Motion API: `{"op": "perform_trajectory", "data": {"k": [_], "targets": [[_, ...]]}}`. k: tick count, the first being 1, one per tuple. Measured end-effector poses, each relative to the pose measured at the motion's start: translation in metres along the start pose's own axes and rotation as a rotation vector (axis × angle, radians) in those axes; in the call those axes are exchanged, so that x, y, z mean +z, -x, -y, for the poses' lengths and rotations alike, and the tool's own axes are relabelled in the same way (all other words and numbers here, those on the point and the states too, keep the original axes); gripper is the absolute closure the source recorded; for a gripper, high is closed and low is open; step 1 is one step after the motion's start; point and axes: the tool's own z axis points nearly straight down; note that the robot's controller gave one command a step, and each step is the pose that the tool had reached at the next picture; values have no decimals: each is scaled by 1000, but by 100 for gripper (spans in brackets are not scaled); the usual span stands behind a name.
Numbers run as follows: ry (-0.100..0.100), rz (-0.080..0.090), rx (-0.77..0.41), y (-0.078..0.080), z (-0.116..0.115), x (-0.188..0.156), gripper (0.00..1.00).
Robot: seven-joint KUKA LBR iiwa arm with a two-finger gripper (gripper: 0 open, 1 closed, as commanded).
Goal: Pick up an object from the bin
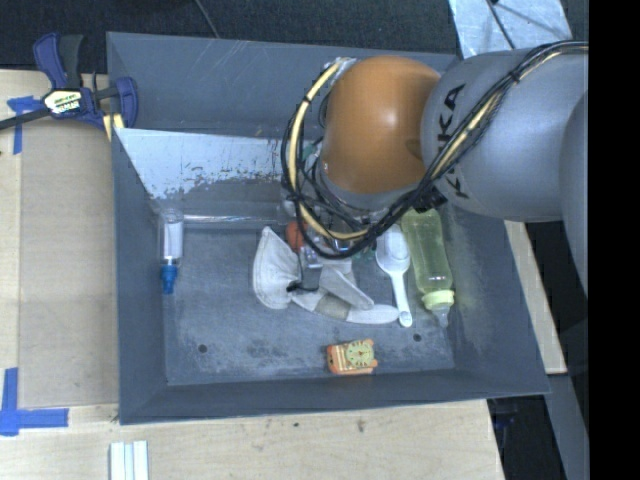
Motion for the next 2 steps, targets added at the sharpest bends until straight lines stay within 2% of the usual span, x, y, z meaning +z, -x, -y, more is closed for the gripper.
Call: {"op": "perform_trajectory", "data": {"k": [1,2], "targets": [[-1,-6,29,16,15,41,0],[0,-6,-99,22,62,71,0]]}}
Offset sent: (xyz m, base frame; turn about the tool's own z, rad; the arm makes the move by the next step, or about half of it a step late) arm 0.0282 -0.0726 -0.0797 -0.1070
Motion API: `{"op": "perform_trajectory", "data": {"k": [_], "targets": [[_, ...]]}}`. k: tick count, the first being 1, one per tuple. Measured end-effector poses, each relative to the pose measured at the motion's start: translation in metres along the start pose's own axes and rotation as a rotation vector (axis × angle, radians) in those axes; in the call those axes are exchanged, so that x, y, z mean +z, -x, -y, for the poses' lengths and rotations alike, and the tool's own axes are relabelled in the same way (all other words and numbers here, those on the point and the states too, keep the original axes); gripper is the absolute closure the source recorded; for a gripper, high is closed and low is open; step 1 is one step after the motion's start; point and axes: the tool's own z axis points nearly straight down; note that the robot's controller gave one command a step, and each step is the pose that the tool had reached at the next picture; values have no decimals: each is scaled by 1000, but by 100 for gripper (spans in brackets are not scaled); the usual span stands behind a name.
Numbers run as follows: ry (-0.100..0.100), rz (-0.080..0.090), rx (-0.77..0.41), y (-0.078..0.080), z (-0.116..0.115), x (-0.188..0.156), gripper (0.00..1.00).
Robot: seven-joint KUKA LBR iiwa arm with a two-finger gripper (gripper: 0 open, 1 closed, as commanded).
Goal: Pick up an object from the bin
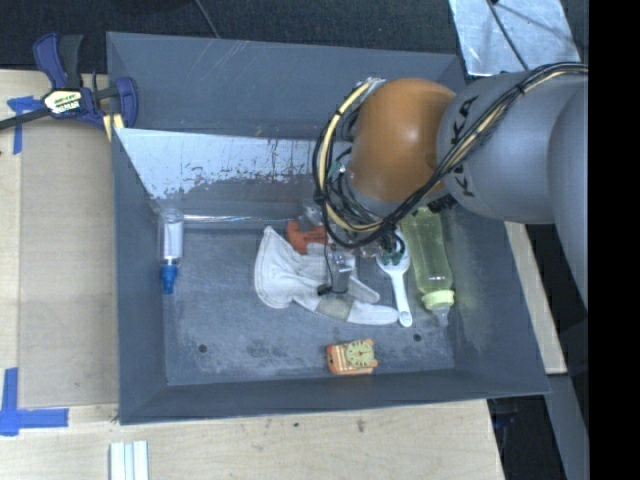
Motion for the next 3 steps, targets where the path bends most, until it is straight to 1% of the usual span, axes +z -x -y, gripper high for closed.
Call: {"op": "perform_trajectory", "data": {"k": [1,3], "targets": [[-1,6,117,-4,-5,17,100],[-1,6,119,-4,-5,17,100]]}}
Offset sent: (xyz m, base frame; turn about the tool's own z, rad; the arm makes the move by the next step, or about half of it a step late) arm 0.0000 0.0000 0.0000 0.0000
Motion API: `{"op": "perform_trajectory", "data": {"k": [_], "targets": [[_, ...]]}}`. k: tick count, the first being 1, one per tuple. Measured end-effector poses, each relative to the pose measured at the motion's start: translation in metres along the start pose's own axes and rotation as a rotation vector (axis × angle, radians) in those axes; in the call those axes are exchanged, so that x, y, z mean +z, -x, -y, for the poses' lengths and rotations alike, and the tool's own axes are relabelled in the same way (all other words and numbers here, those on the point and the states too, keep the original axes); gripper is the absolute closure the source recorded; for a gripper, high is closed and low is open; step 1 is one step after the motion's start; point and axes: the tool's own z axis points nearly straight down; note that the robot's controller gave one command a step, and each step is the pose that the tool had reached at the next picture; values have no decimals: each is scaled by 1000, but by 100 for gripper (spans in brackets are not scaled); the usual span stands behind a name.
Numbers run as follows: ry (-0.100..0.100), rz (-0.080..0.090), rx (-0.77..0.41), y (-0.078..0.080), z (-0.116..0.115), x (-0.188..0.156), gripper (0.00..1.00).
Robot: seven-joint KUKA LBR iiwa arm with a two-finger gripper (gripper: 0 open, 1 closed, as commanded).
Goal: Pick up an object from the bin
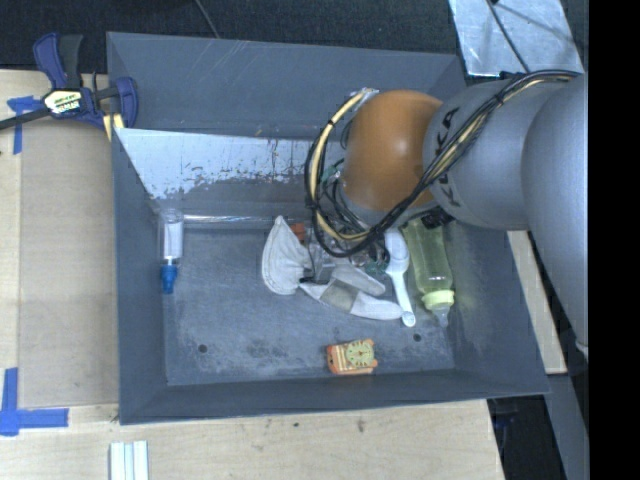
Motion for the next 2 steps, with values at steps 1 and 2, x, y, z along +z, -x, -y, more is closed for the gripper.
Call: {"op": "perform_trajectory", "data": {"k": [1,2], "targets": [[0,0,0,0,0,0,100],[0,-7,-57,-22,43,-69,100]]}}
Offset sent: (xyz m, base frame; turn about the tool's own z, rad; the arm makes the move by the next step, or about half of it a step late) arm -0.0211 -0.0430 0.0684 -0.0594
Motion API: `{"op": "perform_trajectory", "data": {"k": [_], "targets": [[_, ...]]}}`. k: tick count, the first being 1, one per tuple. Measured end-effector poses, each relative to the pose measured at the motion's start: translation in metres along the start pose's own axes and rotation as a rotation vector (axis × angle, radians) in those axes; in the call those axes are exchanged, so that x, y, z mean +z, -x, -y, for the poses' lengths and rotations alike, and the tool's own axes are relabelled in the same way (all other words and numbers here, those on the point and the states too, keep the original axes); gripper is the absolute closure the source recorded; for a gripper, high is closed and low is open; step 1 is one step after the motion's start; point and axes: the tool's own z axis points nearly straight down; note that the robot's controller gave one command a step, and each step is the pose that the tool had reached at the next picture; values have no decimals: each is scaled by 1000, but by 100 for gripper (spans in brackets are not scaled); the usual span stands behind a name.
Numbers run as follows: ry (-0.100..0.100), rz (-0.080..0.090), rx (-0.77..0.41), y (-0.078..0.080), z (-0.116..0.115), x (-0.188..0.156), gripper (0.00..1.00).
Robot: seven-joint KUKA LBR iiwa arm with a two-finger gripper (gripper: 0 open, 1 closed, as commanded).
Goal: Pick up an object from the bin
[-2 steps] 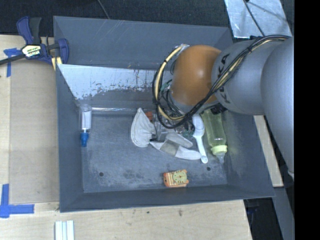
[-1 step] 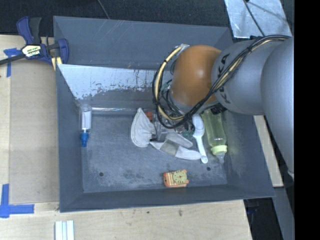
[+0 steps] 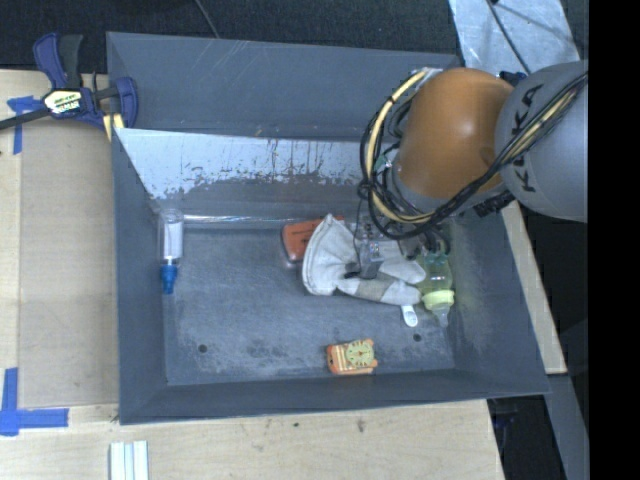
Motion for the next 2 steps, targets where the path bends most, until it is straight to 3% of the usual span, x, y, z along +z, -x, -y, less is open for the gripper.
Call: {"op": "perform_trajectory", "data": {"k": [1,2], "targets": [[0,0,0,0,0,0,100],[0,0,6,-5,14,-61,100]]}}
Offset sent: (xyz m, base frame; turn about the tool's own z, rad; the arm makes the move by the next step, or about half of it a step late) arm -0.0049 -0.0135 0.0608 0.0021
